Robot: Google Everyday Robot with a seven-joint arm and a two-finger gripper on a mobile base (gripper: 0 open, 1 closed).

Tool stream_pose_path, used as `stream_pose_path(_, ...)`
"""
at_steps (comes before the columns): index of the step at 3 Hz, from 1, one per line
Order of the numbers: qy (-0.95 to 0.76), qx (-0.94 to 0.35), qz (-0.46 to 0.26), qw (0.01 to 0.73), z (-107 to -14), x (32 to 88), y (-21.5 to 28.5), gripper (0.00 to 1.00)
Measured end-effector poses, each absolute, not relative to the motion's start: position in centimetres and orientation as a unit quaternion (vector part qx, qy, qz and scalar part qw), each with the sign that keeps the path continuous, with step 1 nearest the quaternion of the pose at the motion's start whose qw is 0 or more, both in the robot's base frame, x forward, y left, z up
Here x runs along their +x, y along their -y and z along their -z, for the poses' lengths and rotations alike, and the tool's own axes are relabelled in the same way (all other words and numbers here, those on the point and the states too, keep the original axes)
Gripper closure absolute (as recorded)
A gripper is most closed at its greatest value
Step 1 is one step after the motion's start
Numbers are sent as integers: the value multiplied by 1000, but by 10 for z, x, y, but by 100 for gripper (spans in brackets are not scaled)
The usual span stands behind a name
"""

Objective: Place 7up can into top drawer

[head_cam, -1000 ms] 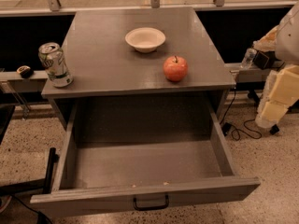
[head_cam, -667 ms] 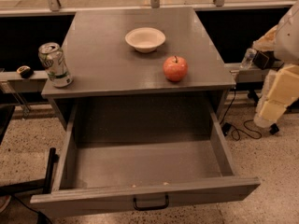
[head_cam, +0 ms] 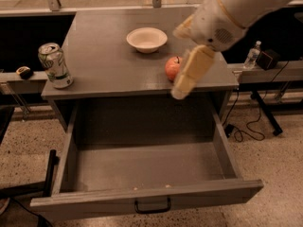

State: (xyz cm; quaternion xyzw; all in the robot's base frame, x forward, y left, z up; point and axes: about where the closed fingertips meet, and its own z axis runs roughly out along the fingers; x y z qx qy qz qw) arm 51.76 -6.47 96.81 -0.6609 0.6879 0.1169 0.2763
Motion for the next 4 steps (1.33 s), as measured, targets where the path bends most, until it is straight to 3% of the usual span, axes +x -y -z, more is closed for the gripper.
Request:
stream_pose_path(1, -598, -713, -153, 333, -976, 525, 7, 0)
stream_pose_path(2, -592, -720, -146, 332, -977, 524, 9, 0)
stream_pose_path(4, -525, -679, -206, 470, -999, 598, -90, 0)
